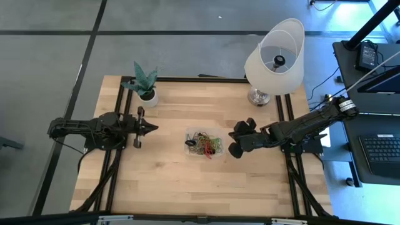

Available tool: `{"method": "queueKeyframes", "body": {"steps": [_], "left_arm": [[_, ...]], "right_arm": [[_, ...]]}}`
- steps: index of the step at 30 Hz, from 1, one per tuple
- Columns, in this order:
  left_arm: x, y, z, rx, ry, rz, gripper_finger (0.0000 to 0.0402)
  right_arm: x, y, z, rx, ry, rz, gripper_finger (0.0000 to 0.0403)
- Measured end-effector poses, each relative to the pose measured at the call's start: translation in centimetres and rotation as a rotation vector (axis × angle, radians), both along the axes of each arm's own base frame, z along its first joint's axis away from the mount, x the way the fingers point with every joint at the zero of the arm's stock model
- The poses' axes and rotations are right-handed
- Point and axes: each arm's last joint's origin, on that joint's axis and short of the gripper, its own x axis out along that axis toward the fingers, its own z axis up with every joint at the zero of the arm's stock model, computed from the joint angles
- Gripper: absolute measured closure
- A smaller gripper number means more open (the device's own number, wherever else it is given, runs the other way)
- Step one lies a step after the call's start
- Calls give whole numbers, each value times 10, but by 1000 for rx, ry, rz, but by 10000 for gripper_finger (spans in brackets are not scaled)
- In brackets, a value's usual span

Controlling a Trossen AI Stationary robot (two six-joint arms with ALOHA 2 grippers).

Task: Pick and place rubber bands into bin
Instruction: Return to Home Position

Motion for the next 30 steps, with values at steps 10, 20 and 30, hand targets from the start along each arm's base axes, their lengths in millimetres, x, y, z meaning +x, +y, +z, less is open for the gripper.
{"method": "queueKeyframes", "body": {"steps": [10, 20, 30], "left_arm": [[0, 1, 0, -38, -4, 45, 394], [0, 2, 0, -43, -5, 52, 395], [0, 2, 0, -44, -6, 52, 397]], "right_arm": [[-6, -2, 10, -66, -7, 75, 400], [-53, -18, -4, -108, -171, 219, 401], [-88, -48, -31, -108, -493, 496, 403]]}}
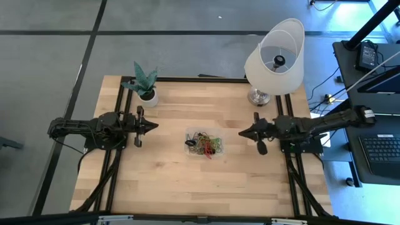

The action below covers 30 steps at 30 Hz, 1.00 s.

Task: Pick and place rubber bands into bin
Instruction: Return to Home Position

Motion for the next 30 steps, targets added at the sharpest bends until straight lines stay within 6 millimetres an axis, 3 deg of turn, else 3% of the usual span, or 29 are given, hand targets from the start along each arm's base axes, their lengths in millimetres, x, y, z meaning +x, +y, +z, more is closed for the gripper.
{"method": "queueKeyframes", "body": {"steps": [6, 11, 18, 30], "left_arm": [[0, 0, 0, 0, 0, -1, 398], [0, 0, 0, 0, 0, -1, 398], [0, 0, 0, 0, 0, -2, 396], [0, 0, 0, 0, 0, -2, 396]], "right_arm": [[-22, -5, -3, -92, -278, -1, 403], [-39, -7, -12, -60, -363, -8, 403], [-53, -8, -2, -111, -294, -4, 403], [-60, -9, -20, -135, -374, 32, 403]]}}
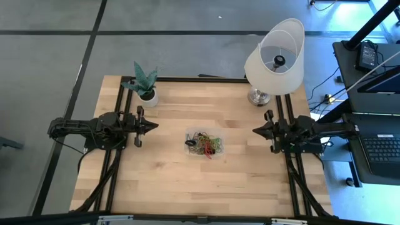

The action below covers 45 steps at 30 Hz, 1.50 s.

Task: Pick and place rubber bands into bin
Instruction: Return to Home Position

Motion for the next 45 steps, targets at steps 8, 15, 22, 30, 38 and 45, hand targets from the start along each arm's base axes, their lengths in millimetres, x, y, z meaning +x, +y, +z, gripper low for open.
{"method": "queueKeyframes", "body": {"steps": [8, 15, 22, 30, 38, 45], "left_arm": [[0, 0, 0, 0, 0, 0, 396], [0, 0, 0, 0, 0, 0, 398], [0, 0, 0, 0, 0, 0, 398], [0, 0, 0, 0, 0, 0, 398], [0, 0, 0, 0, 0, 0, 398], [0, 0, 0, 0, 0, 0, 398]], "right_arm": [[0, -12, -2, -54, 20, -126, 403], [1, -15, -10, -28, 99, -42, 403], [1, -15, -10, 72, 106, -41, 392], [1, -15, -10, 267, 114, -25, 376], [1, -15, -10, 290, 115, -23, 379], [1, -15, -10, 289, 115, -22, 381]]}}
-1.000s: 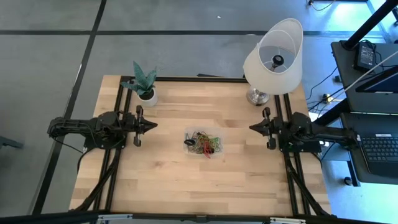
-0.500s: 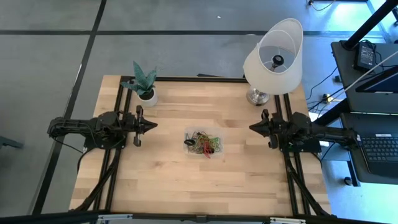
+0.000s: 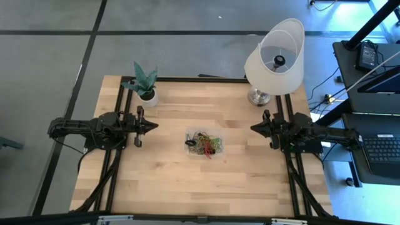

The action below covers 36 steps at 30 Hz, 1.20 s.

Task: Pick and place rubber bands into bin
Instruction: Return to Home Position

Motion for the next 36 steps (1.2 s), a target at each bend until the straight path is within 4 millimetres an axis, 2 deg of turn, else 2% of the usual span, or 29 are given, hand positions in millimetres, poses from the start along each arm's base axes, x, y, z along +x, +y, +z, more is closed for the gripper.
{"method": "queueKeyframes", "body": {"steps": [36], "left_arm": [[0, 0, 0, 0, 0, 0, 398]], "right_arm": [[0, 0, 0, -1, 0, 0, 389]]}}
